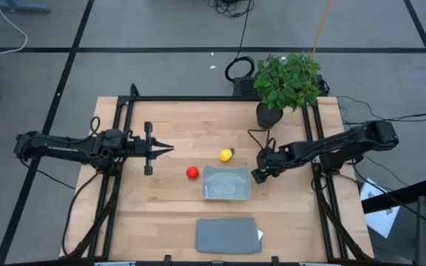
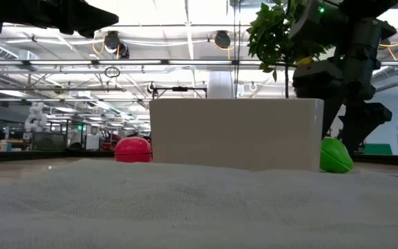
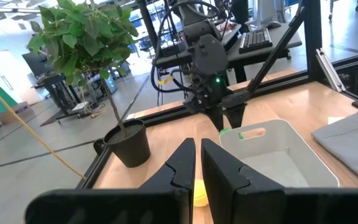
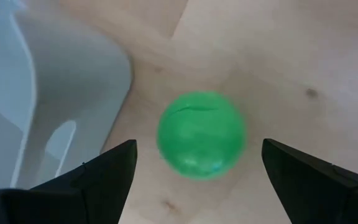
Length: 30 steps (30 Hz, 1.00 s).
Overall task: Pick and placing Produce into tupperware
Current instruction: Put the pear into the gray bin
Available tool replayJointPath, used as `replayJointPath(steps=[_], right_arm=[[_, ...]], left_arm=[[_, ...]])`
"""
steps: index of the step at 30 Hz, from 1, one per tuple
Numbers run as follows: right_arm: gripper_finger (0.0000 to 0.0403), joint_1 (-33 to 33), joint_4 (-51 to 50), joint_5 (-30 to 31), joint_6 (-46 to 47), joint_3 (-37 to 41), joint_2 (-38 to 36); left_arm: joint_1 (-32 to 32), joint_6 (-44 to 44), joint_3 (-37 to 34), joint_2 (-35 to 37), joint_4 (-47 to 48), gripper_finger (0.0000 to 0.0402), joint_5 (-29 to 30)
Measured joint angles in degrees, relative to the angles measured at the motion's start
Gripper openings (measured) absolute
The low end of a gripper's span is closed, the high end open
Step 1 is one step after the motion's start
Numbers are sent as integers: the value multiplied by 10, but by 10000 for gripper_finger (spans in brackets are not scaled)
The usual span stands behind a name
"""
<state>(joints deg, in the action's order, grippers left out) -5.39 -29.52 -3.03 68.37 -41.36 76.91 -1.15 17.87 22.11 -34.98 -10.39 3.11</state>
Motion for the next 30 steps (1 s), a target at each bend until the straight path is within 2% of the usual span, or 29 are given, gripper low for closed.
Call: replayJointPath(steps=[16, 30], right_arm=[[333, 0, 16, -2, -28, -1, 64], [236, 0, 11, 1, -60, 1, 64]], left_arm=[[0, 4, 0, 0, 0, 31, 0], [0, 2, 0, 0, 0, 31, 0]])
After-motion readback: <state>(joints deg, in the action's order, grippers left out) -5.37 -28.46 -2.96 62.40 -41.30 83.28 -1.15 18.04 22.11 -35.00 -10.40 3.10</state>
